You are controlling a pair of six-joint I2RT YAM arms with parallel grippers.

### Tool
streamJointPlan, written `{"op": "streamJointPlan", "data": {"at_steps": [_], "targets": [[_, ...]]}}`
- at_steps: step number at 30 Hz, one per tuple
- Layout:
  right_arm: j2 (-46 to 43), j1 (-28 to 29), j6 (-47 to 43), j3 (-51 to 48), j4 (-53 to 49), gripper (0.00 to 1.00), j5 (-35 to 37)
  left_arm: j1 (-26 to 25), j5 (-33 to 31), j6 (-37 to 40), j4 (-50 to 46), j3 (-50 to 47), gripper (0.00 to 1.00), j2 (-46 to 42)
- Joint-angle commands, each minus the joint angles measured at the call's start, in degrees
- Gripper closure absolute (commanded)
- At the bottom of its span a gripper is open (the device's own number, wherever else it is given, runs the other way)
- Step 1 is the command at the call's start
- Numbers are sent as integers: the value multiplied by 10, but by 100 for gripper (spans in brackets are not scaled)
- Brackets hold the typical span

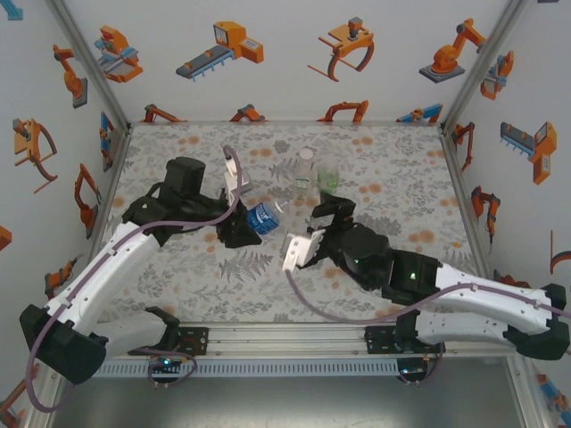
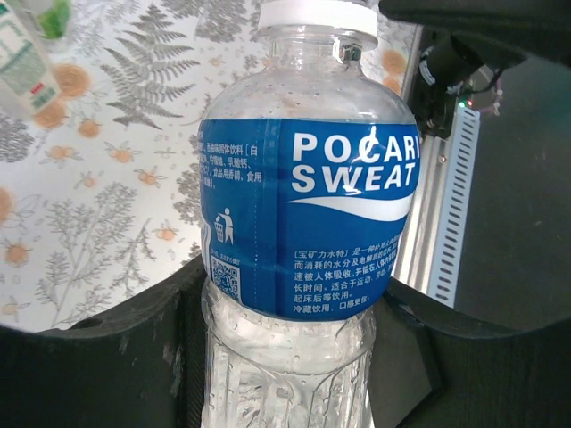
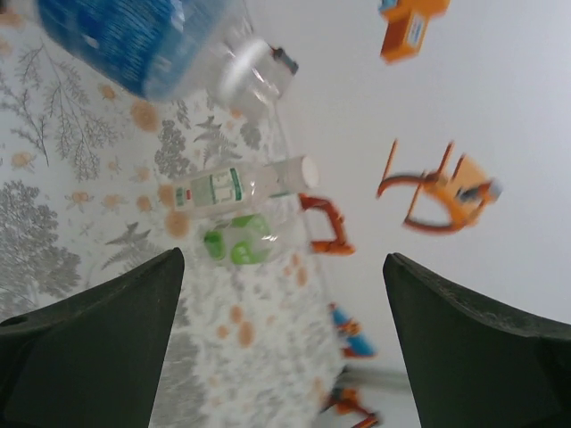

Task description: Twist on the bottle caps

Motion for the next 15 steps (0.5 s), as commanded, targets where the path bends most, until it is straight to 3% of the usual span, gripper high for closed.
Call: {"op": "streamJointPlan", "data": {"at_steps": [1, 5, 9, 12, 15], "targets": [[-22, -63, 260, 13, -14, 19, -47, 22, 33, 21, 35, -7, 78, -5], [-12, -142, 434, 7, -56, 22, -111, 42, 38, 23, 63, -9, 84, 4], [5, -183, 569, -2, -55, 25, -195, 57, 80, 15, 97, -10, 89, 15], [12, -199, 619, -1, -32, 25, -250, 59, 123, -28, 160, -22, 89, 16], [10, -212, 652, -11, 38, 24, -314, 58, 157, -115, 282, -50, 90, 14]]}}
